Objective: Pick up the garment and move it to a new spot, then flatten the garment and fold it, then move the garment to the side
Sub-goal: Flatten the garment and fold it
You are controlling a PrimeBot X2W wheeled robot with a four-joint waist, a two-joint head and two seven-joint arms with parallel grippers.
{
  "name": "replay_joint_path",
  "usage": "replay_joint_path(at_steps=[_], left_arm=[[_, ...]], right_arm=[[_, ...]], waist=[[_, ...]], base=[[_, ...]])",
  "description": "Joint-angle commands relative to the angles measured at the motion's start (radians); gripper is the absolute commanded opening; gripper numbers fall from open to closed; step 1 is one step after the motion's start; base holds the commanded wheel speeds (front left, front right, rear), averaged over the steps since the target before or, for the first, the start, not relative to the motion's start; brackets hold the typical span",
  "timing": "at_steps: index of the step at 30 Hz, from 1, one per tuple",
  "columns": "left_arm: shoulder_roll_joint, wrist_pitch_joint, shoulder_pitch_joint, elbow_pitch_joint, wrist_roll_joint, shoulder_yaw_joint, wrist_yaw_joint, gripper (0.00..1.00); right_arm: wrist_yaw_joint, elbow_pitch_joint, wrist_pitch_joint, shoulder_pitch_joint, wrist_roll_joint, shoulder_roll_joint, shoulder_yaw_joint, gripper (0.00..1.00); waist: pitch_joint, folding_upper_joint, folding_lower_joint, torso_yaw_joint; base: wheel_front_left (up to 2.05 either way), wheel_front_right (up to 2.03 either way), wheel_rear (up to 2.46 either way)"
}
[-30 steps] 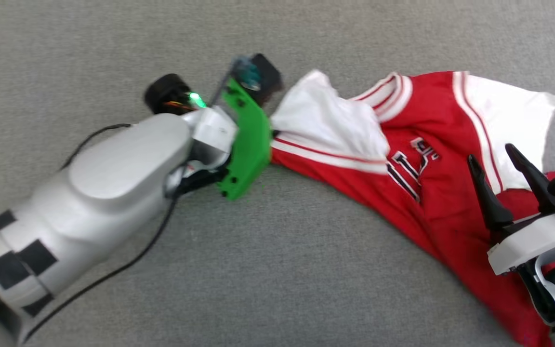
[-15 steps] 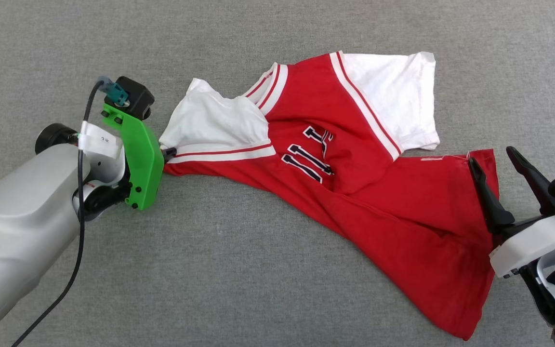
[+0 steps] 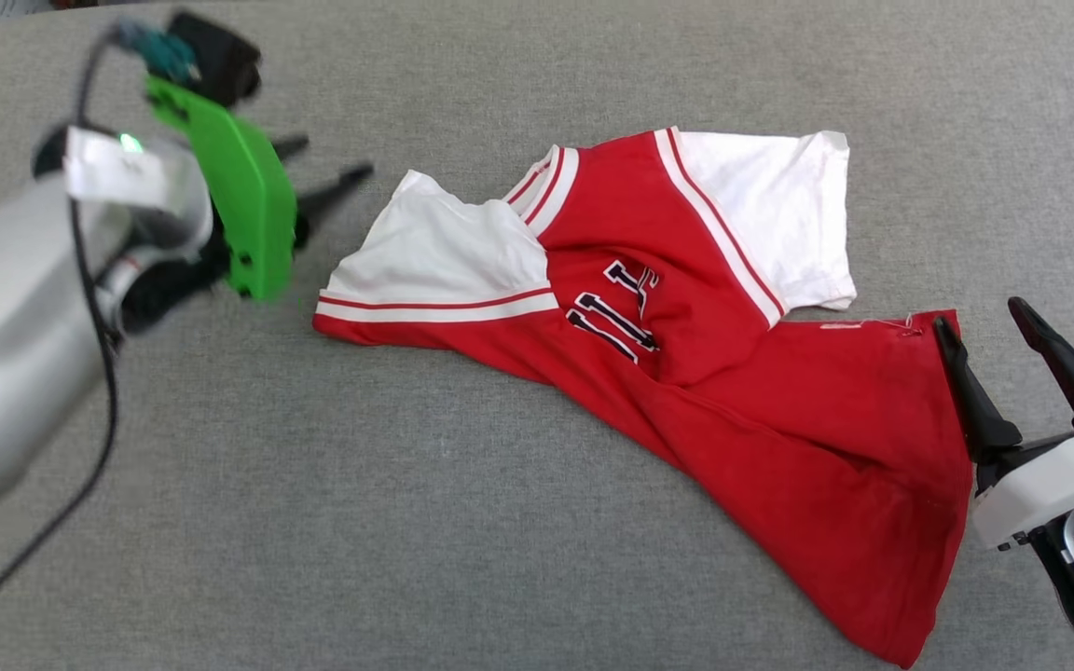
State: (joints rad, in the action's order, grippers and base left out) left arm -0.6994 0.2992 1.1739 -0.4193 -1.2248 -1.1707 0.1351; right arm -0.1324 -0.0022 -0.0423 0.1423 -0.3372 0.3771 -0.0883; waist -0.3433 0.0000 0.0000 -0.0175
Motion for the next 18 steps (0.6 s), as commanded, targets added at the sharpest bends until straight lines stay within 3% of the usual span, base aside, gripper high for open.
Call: replay_joint_path(at_steps=[1,6,14,18], left_arm=[[-0.016,0.011,0.038,0.008,-0.001,0.012,-0.007,1.00],[-0.004,0.098,0.137,-0.006,-0.002,0.022,-0.023,1.00],[0.085,0.326,0.224,-0.125,0.004,-0.051,-0.020,1.00],[0.114,0.378,0.222,-0.185,0.015,-0.072,-0.012,1.00]], right_arm=[[0.002,-0.009,0.004,-0.006,0.006,0.002,0.005,1.00],[0.002,-0.032,0.011,0.013,0.008,0.001,0.001,1.00],[0.002,-0.062,0.009,0.065,0.019,-0.005,-0.030,1.00],[0.002,-0.072,0.002,0.097,0.026,-0.012,-0.047,1.00]], waist=[[0.004,0.0000,0.0000,0.002],[-0.024,0.0000,0.0000,-0.012],[-0.104,0.0000,0.0000,-0.070],[-0.140,0.0000,0.0000,-0.107]], base=[[0.00,0.00,0.00],[0.00,0.00,0.00],[0.00,0.00,0.00],[0.00,0.00,0.00]])
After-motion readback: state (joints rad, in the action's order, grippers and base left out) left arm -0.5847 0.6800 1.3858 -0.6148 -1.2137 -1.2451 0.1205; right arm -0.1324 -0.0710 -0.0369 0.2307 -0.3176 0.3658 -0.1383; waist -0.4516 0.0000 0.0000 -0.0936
